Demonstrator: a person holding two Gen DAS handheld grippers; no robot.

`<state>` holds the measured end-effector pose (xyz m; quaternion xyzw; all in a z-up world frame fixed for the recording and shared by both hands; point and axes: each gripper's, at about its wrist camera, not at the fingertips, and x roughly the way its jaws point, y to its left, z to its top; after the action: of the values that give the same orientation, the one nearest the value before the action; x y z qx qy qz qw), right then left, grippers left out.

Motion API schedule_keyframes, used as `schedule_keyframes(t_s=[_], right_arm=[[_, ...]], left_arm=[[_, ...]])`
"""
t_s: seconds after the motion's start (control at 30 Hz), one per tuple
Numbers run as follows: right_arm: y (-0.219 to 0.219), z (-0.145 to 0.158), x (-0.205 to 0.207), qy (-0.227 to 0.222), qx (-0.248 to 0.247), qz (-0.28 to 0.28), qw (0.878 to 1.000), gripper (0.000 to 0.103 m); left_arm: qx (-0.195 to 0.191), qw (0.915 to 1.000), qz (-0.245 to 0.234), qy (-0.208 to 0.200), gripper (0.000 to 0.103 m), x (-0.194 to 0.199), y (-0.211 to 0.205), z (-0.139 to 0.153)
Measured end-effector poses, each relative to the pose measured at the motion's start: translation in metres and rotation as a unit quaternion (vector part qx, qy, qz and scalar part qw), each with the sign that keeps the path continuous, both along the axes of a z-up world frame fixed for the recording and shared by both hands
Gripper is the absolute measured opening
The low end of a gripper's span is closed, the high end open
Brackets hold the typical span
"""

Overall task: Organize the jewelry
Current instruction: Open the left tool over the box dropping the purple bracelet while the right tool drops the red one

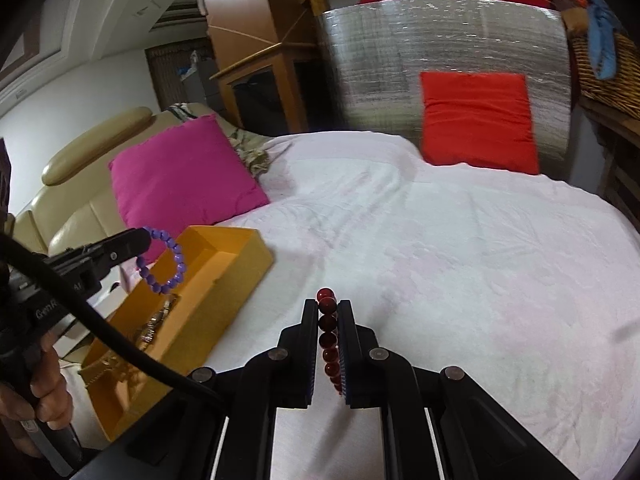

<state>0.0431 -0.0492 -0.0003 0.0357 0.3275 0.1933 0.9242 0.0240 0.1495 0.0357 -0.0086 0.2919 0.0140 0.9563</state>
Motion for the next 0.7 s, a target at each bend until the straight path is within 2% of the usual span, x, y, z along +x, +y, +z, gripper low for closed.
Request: schedule_keyframes(t_s=[0.33,0.57,0.7], right_arm=[[0.087,0.029,0.041,-0.004,-0.01,0.071,0.997,0.01],[0.147,0.024,0.075,0.022,-0.007,0.109,0.994,0.011],[0.174,0.013,0.095,0.051,0.004,0.127,0.991,0.011]], left_arm=[[-0.024,0.9982,0.053,0.012,0.01,0.005,0.064,-0.011],[-0.032,0.9945,0.088,0.045,0.01,0.021,0.096,-0.034],[-0.034,0.9925,0.099,0.063,0.01,0.027,0.108,-0.045]])
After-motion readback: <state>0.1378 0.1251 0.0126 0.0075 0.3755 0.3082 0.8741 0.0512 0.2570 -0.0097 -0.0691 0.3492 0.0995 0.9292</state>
